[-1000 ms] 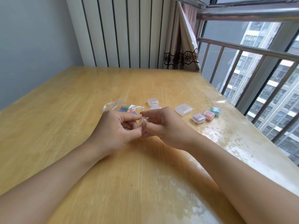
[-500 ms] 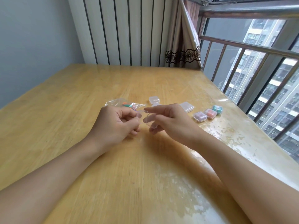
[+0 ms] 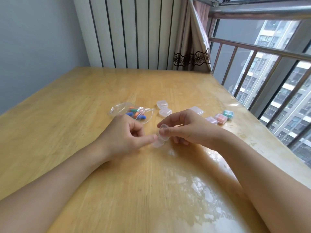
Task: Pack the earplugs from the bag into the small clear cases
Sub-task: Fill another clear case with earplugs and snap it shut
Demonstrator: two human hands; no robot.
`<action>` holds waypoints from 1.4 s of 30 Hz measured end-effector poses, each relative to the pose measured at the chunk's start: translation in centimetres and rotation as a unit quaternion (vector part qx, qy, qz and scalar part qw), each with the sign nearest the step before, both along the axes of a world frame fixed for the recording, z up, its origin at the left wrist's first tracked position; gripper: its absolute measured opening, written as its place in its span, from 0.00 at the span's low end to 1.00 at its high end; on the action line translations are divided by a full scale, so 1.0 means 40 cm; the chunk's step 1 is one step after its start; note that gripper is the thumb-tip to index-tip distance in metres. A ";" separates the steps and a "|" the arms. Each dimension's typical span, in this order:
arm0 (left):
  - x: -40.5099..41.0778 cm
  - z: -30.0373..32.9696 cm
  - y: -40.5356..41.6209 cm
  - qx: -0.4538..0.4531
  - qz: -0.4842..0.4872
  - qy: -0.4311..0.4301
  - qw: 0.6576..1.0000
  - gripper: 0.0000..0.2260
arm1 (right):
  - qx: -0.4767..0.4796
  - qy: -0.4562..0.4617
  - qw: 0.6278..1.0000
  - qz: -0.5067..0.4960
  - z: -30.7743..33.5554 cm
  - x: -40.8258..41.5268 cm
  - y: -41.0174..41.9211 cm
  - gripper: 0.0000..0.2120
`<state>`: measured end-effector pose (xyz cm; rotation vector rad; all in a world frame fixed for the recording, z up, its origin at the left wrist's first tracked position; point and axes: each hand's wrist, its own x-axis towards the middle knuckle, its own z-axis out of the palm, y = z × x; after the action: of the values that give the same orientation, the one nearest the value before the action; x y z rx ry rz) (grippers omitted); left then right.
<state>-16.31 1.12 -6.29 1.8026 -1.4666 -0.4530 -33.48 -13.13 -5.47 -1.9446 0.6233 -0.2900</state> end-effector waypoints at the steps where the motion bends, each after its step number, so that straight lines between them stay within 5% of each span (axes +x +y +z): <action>1: 0.012 0.000 -0.004 -0.049 0.035 0.014 0.998 0.19 | -0.040 -0.008 0.999 -0.024 0.000 0.002 0.000 0.09; 5: 0.077 0.001 -0.027 -0.214 0.221 -0.014 0.951 0.07 | -0.177 -0.120 0.965 -0.155 -0.039 0.020 -0.021 0.08; 12: 0.131 -0.062 -0.076 -0.052 0.203 -0.096 0.973 0.13 | -0.386 -0.093 0.917 -0.046 -0.069 0.108 0.031 0.10; 38: 0.106 -0.049 -0.061 -0.065 0.092 -0.043 0.993 0.06 | -0.353 0.020 0.932 -0.087 -0.062 0.127 0.050 0.04; 42: 0.108 -0.049 -0.057 -0.069 0.075 -0.001 0.995 0.06 | -0.332 0.002 0.940 -0.074 -0.055 0.124 0.053 0.15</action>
<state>-11.99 -1.15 -8.23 1.7878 -1.3196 -0.2685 -28.52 -10.99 -7.66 -2.5441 0.7375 -0.6572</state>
